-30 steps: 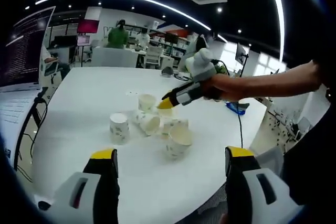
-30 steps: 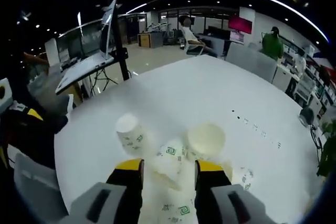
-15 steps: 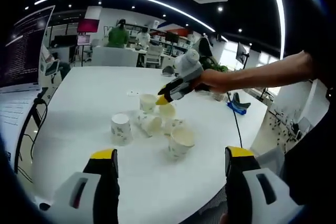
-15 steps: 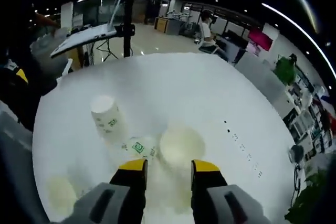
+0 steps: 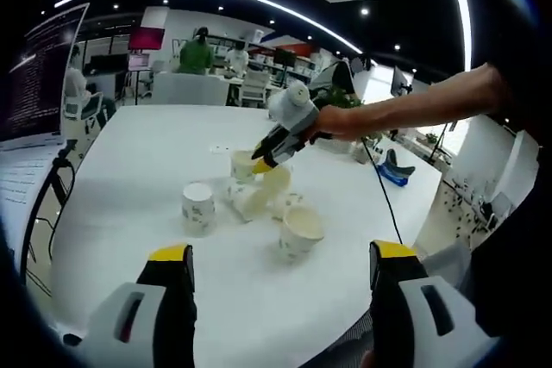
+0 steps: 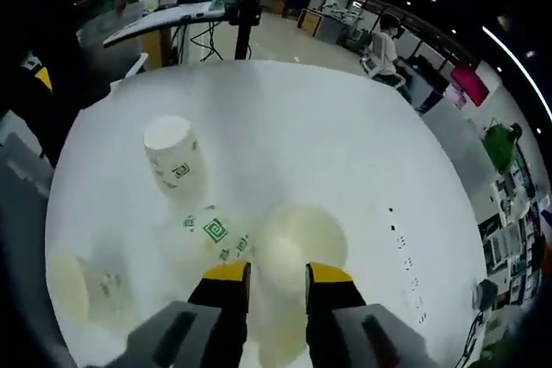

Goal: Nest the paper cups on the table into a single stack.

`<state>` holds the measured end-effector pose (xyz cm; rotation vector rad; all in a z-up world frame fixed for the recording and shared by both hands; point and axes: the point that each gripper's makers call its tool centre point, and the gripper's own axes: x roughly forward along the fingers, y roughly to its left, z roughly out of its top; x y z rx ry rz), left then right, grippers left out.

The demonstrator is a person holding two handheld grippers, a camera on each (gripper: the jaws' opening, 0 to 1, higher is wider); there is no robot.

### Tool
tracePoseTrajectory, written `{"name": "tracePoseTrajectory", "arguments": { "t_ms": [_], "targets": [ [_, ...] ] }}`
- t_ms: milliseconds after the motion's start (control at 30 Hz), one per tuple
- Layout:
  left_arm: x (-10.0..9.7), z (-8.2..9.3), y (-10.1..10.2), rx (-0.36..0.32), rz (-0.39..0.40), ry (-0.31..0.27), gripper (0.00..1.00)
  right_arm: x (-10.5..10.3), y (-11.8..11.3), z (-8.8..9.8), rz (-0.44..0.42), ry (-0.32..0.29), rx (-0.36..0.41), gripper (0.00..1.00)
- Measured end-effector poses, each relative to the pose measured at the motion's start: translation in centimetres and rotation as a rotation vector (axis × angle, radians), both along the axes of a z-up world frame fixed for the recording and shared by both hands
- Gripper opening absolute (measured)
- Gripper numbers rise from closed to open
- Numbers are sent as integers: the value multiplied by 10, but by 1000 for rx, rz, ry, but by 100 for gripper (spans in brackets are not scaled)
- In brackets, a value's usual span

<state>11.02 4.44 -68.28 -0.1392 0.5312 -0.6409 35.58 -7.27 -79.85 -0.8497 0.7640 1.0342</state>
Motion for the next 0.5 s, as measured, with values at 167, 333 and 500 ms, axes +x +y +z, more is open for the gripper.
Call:
{"name": "tracePoseTrajectory", "arguments": {
  "t_ms": [167,333,500],
  "targets": [
    [0,-3,4,1,14,11,82,-10,2,-10,30,28,-40,23],
    [0,-6,7,3,24,19,82,-23,-1,-14,76,4,-118,16],
    [-1,-8,8,1,32,24,82,-21,0,-17,61,36,-104,0]
  ]
}}
